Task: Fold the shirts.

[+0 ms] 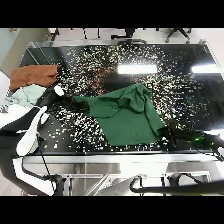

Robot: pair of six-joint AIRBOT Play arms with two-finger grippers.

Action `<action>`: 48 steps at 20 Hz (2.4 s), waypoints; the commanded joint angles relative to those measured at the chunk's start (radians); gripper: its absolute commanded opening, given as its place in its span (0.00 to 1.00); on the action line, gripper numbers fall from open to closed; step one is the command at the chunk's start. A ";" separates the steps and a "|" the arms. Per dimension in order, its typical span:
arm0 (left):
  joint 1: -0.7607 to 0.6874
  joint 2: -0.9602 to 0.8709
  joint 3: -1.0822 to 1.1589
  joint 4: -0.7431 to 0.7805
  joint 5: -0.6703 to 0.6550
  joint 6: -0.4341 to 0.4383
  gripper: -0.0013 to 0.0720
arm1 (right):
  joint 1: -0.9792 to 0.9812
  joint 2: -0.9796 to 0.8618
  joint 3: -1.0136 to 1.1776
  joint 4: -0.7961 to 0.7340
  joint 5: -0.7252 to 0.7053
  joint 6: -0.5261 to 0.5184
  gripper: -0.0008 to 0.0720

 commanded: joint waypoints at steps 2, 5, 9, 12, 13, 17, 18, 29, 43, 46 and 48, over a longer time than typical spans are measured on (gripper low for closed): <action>0.000 -0.108 0.143 0.003 -0.120 -0.012 0.04 | 0.000 -0.045 0.024 0.217 -0.001 -0.190 0.03; -0.001 -0.092 0.241 0.002 -0.195 -0.013 0.03 | 0.033 -0.049 0.119 0.216 -0.044 -0.209 0.03; -0.003 0.079 0.168 -0.009 -0.296 -0.013 0.03 | 0.137 -0.201 0.446 0.212 -0.129 -0.208 0.03; -0.026 0.272 -0.096 -0.038 -0.331 -0.014 0.03 | 0.250 -0.431 0.779 0.206 -0.127 -0.177 0.03; -0.036 0.334 -0.190 -0.038 -0.328 -0.022 0.03 | 0.294 -0.510 0.888 0.189 -0.124 -0.149 0.03; -0.061 0.537 -0.497 -0.173 -0.296 -0.035 0.03 | 0.431 -0.735 1.220 0.011 -0.095 0.007 0.03; -0.061 0.571 -0.541 -0.205 -0.243 -0.032 0.03 | 0.449 -0.769 1.273 -0.009 -0.076 0.034 0.03; 0.089 0.534 -0.516 -0.217 -0.038 0.034 0.03 | 0.178 -0.565 1.234 -0.199 0.349 0.225 0.45; 0.099 0.384 -0.426 -0.216 -0.099 0.093 0.03 | 0.320 -0.071 0.220 -0.221 0.010 0.192 0.70; 0.099 0.384 -0.426 -0.209 -0.093 0.101 0.03 | 0.429 -0.099 0.220 -0.198 -0.095 0.192 0.69; 0.102 0.384 -0.426 -0.209 -0.077 0.104 0.03 | 0.473 -0.116 0.220 -0.164 -0.113 0.172 0.34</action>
